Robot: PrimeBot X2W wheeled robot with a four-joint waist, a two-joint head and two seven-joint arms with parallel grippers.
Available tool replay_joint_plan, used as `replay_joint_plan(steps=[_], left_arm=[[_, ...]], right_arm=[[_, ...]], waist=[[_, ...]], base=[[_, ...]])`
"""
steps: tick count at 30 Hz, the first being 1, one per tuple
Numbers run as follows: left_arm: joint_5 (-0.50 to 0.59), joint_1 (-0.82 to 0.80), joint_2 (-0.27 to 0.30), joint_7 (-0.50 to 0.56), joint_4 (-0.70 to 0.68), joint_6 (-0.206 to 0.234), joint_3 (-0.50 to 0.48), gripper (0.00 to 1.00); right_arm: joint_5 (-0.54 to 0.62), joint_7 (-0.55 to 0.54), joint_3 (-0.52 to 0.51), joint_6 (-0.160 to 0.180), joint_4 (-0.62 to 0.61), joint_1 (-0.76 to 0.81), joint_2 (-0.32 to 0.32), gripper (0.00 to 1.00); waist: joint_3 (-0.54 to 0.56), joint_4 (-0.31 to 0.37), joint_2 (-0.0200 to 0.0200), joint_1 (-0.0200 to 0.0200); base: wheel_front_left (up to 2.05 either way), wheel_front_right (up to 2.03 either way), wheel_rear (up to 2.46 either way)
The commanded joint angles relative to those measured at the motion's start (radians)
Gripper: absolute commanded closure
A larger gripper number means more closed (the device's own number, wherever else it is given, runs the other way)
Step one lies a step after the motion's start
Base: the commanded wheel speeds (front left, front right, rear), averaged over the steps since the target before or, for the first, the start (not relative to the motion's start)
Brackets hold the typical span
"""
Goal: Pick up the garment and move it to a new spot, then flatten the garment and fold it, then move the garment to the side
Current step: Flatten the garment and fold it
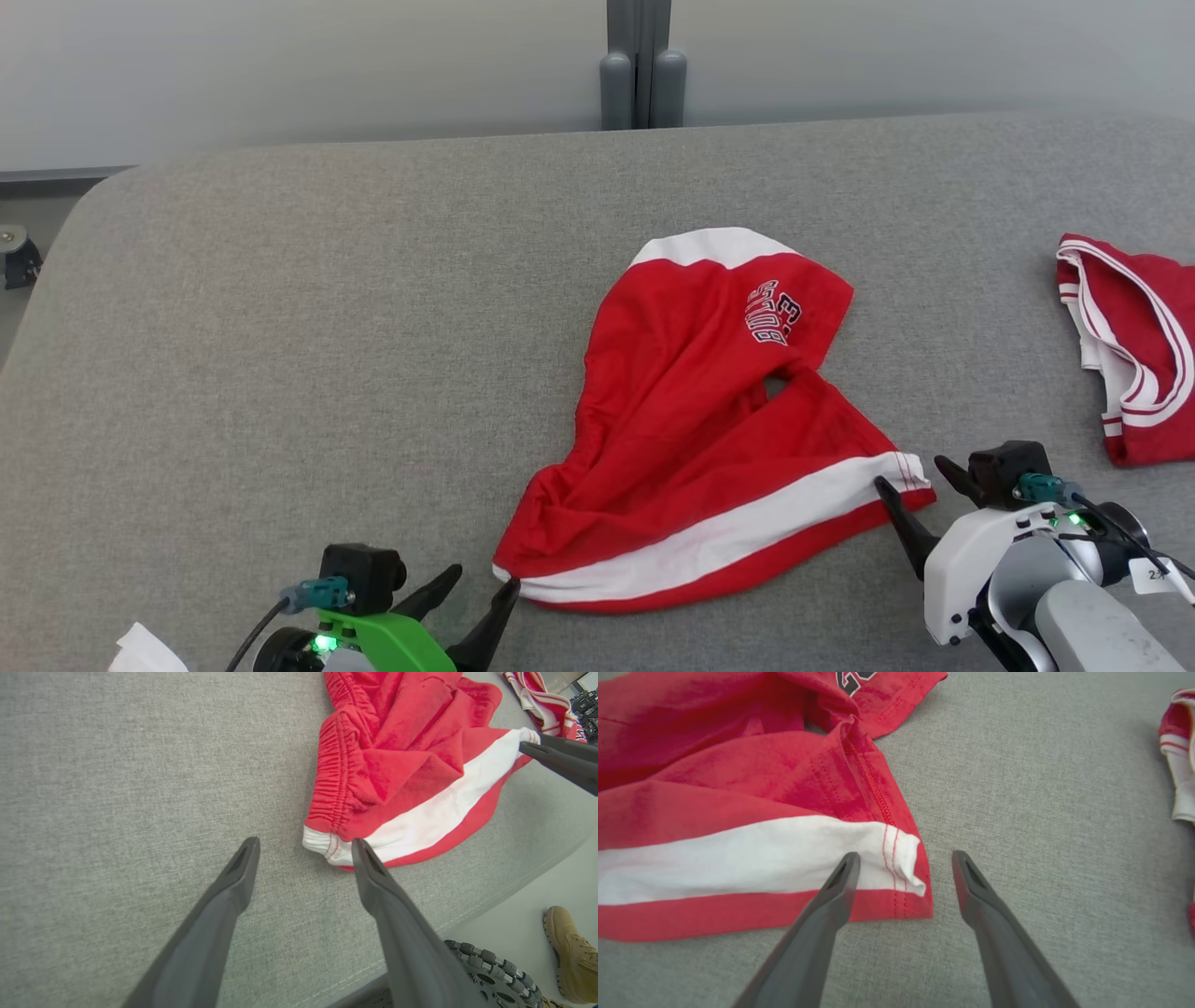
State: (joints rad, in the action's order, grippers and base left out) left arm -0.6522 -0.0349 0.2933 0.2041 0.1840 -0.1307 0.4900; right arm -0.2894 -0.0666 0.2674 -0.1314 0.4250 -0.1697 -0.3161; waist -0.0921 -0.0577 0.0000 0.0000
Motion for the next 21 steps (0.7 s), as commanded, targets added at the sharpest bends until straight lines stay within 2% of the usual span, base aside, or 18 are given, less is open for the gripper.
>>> replay_joint_plan(steps=[1,6,9,13,16,18,20,21], left_arm=[[-0.017,-0.022,0.012,-0.007,0.008,0.0,0.009,0.0],[-0.065,-0.049,0.031,-0.007,0.034,0.0,0.056,0.0],[-0.087,-0.063,0.047,-0.015,0.043,0.0,0.079,0.0],[-0.111,-0.086,0.06,-0.033,0.062,0.0,0.107,0.0],[-0.128,-0.109,0.066,-0.045,0.079,0.0,0.131,0.0],[-0.14,-0.125,0.07,-0.045,0.097,0.0,0.155,0.0],[-0.149,-0.139,0.076,-0.053,0.11,0.0,0.171,0.0],[-0.158,-0.148,0.078,-0.06,0.117,0.0,0.18,0.0]], right_arm=[[-0.008,0.007,0.007,0.002,0.002,-0.012,-0.005,0.0],[-0.03,0.013,0.037,0.002,-0.003,-0.023,-0.011,0.0],[-0.044,0.011,0.056,0.002,-0.012,-0.025,-0.019,0.05],[-0.056,0.013,0.069,0.002,-0.021,-0.032,-0.028,0.06],[-0.066,0.013,0.077,0.002,-0.028,-0.039,-0.029,0.17],[-0.072,0.011,0.083,0.002,-0.029,-0.042,-0.031,0.4],[-0.08,0.015,0.086,0.002,-0.031,-0.046,-0.031,0.71],[-0.082,0.014,0.089,0.002,-0.03,-0.048,-0.031,1.0]], waist=[[-0.006,-0.002,0.0,0.0],[-0.01,0.006,0.0,0.0],[-0.013,0.01,0.0,0.0],[-0.02,0.013,0.0,0.0],[-0.027,0.015,0.0,0.0],[-0.031,0.016,0.0,0.0],[-0.035,0.018,0.0,0.0],[-0.036,0.02,0.0,0.0]], base=[[0.0,0.0,0.0],[0.0,0.0,0.0],[0.0,0.0,0.0],[0.0,0.0,0.0],[0.0,0.0,0.0],[0.0,0.0,0.0],[0.0,0.0,0.0],[0.0,0.0,0.0]])
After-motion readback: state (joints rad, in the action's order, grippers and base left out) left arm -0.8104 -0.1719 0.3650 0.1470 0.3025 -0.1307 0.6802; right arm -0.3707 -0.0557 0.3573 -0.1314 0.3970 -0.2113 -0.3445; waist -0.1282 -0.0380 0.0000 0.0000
